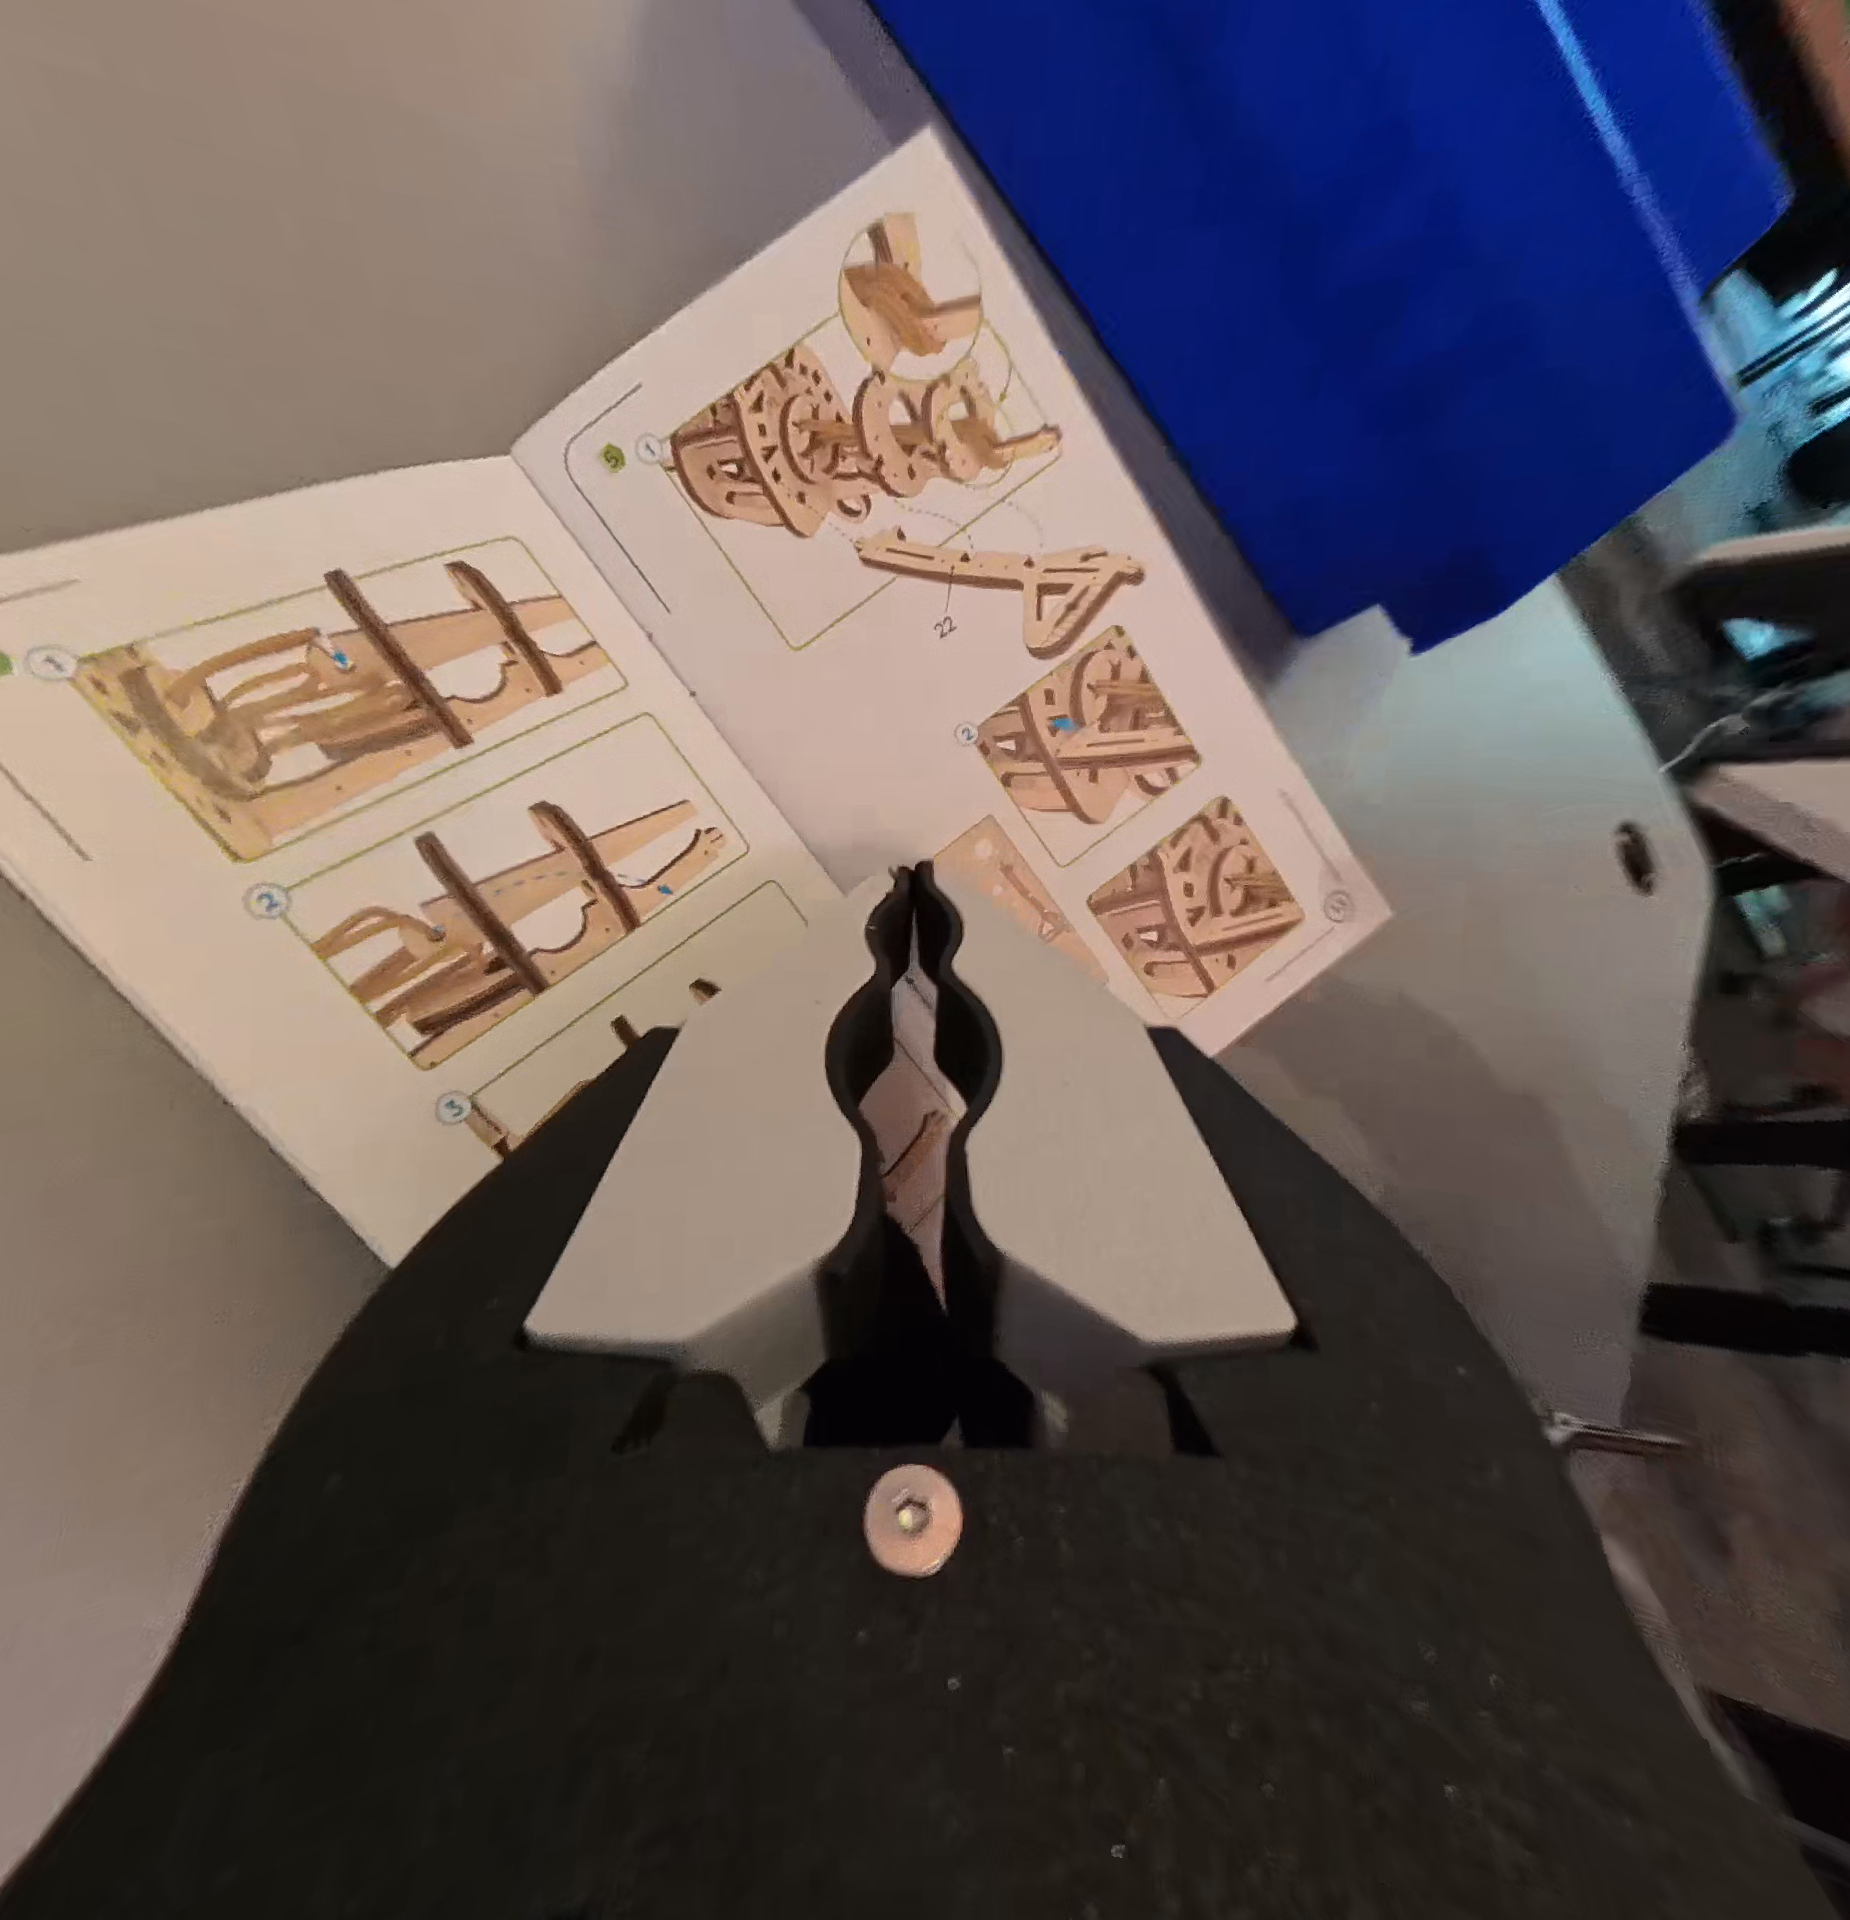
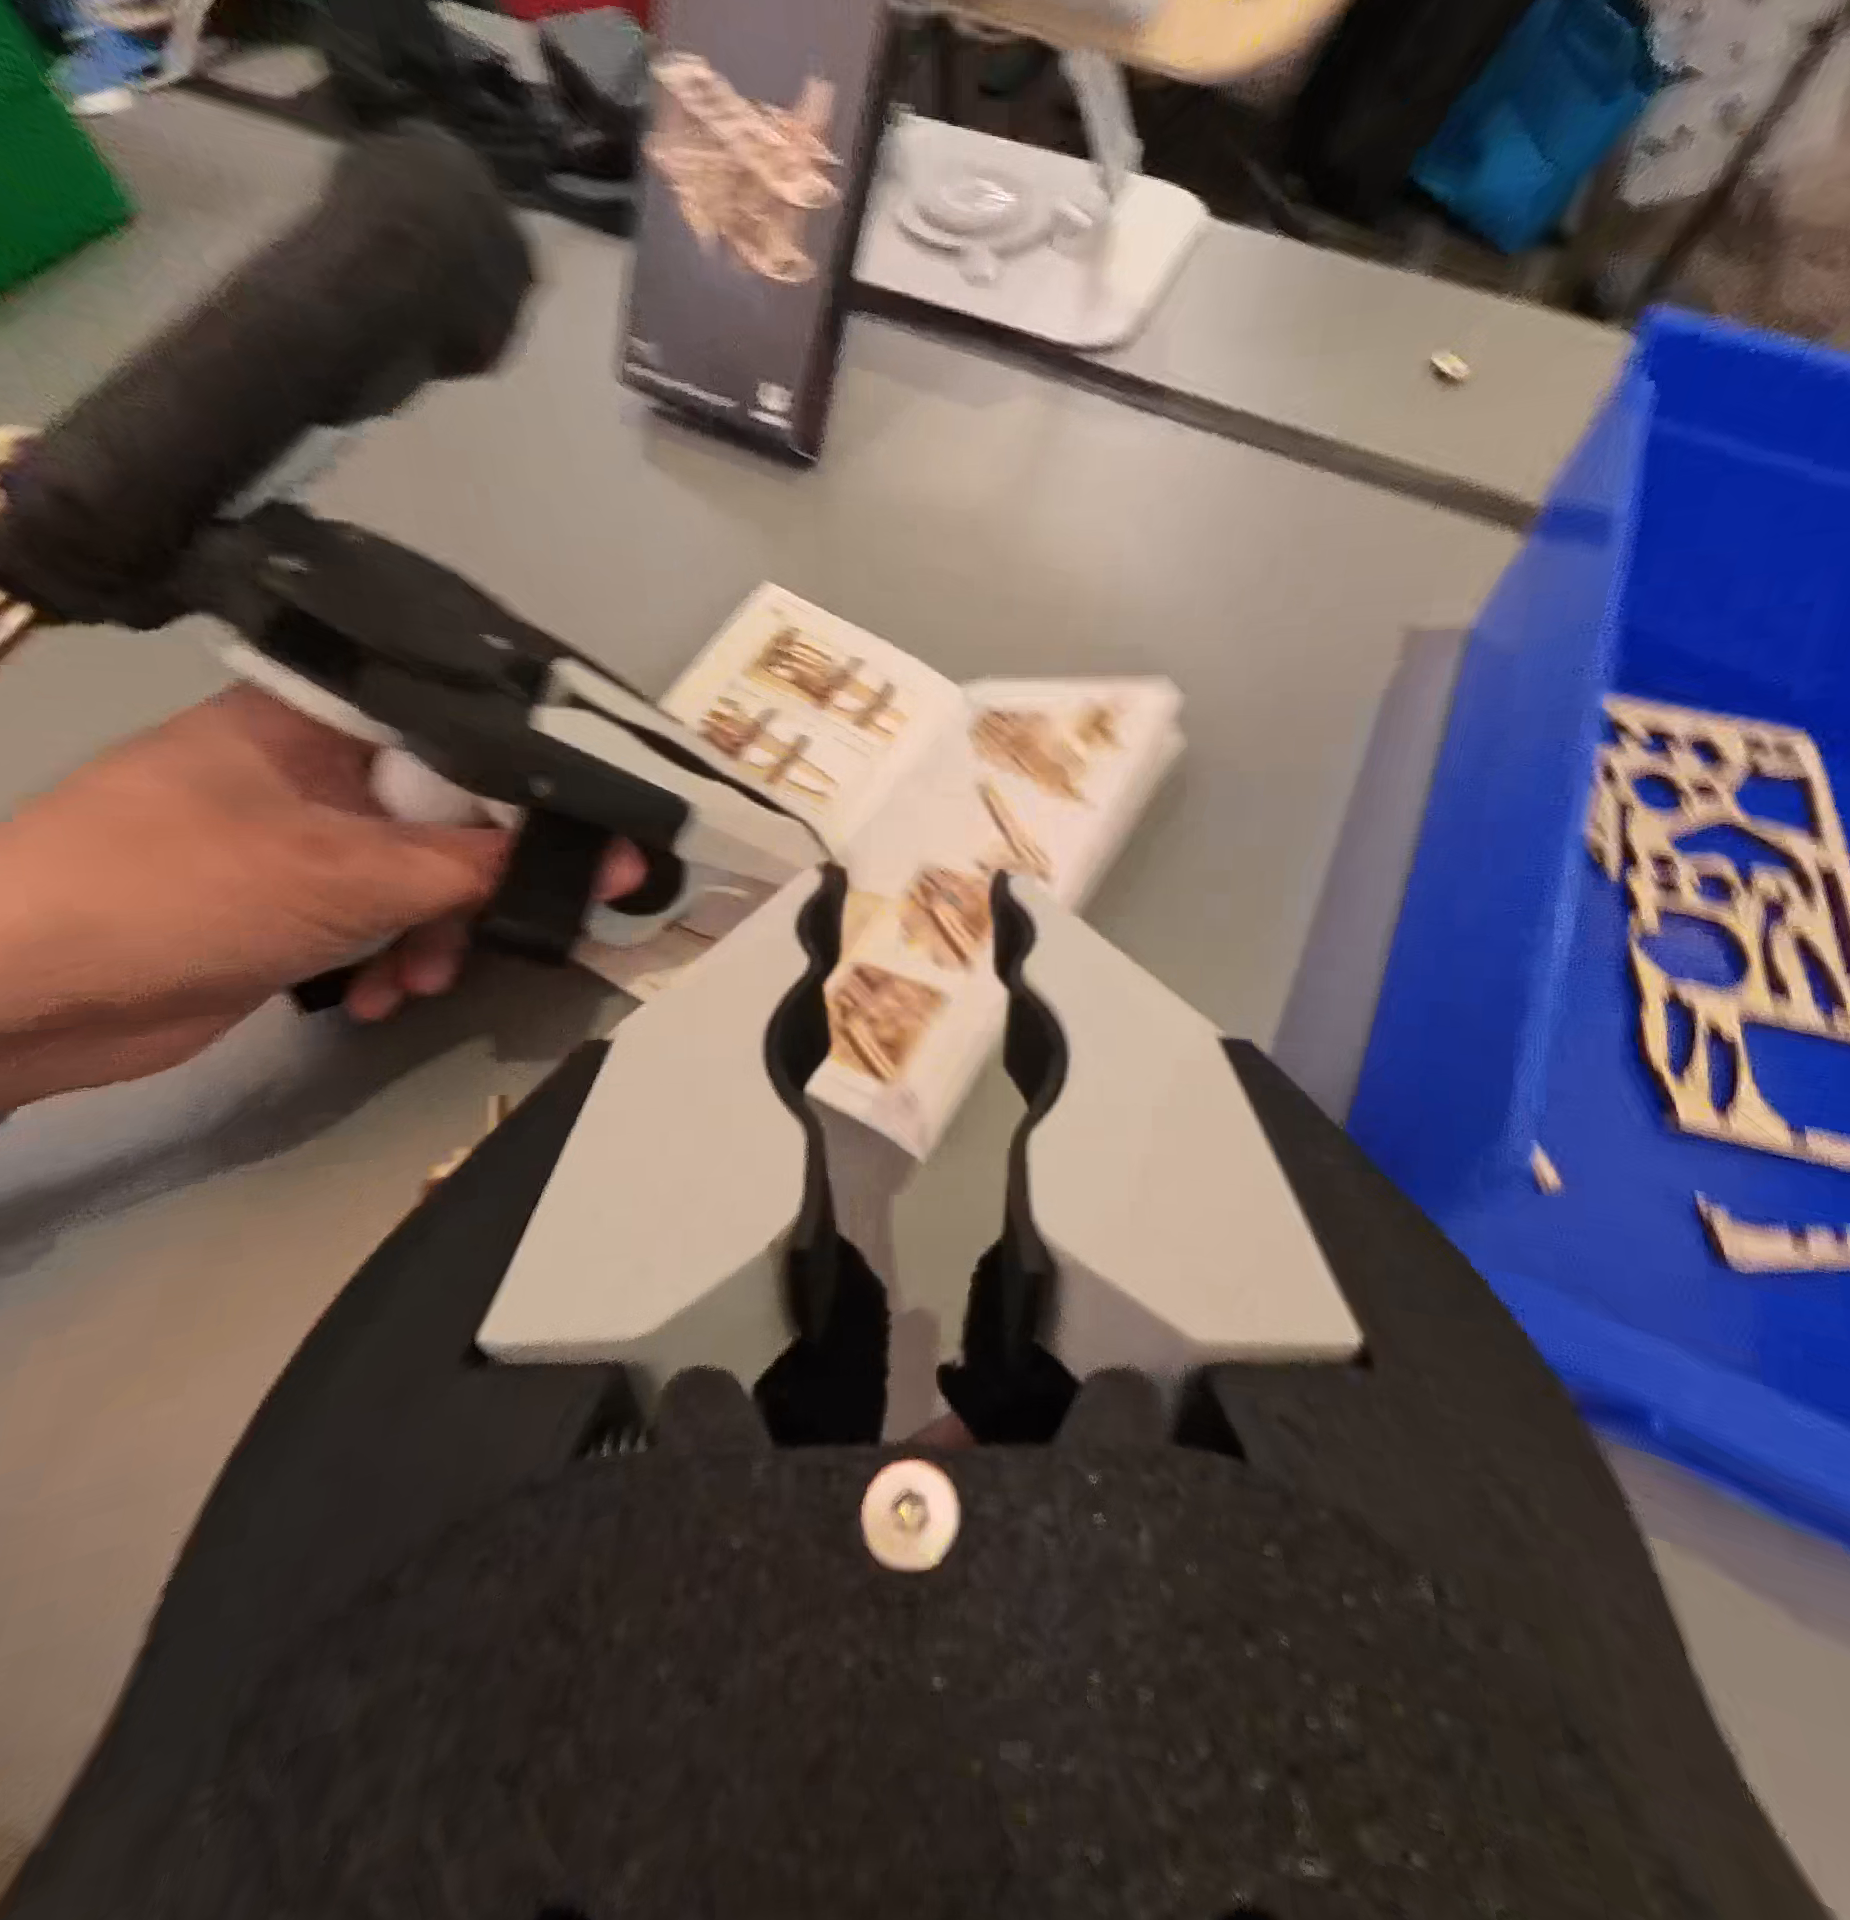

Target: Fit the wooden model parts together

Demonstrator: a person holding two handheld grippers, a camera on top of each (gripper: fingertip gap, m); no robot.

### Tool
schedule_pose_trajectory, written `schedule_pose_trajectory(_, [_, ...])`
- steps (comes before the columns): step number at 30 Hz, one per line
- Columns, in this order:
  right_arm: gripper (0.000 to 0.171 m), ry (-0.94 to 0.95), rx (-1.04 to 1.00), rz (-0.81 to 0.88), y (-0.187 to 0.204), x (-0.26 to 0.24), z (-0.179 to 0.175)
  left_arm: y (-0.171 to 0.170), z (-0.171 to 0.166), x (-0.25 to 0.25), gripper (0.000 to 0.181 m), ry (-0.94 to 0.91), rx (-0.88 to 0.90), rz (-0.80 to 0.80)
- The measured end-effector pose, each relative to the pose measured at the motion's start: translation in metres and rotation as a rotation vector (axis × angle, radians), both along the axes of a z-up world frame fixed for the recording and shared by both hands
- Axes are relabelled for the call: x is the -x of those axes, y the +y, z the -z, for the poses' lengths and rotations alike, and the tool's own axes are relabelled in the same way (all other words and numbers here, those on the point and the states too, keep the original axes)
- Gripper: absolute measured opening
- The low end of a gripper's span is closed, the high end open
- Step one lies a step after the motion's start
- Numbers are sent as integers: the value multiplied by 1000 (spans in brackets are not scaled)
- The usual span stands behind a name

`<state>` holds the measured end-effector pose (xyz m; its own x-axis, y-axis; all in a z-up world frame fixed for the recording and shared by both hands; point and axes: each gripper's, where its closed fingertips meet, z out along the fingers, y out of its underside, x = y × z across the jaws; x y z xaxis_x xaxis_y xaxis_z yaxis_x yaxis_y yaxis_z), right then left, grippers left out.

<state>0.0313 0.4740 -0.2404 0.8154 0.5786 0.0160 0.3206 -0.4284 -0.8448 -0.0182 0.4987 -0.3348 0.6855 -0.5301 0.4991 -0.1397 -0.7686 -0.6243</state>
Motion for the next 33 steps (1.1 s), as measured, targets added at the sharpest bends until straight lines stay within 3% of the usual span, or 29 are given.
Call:
schedule_pose_trajectory(1, [21,-24,-9,-55,-1,10,-3,-1,2,-1,0,39,-9,15])
schedule_pose_trajectory(3, [13,-136,25,-87,5,18,19,-1,4,-2,0,83,-14,23])
schedule_pose_trajectory(6, [11,-204,231,-83,13,15,73,-1,4,-3,0,77,-2,16])
schedule_pose_trajectory(8, [0,-187,283,-49,17,11,87,-1,2,-3,0,55,-5,23])
schedule_pose_trajectory(11, [0,-245,294,-34,15,3,104,-1,-9,14,0,36,-46,9])
schedule_pose_trajectory(16, [0,-185,287,-29,16,3,103,-2,7,51,0,196,-99,41])
schedule_pose_trajectory(27, [0,-133,289,-39,17,19,102,-1,6,50,0,192,-152,15])
schedule_pose_trajectory(33, [39,11,240,39,45,10,84,-1,6,50,0,218,-174,-6])
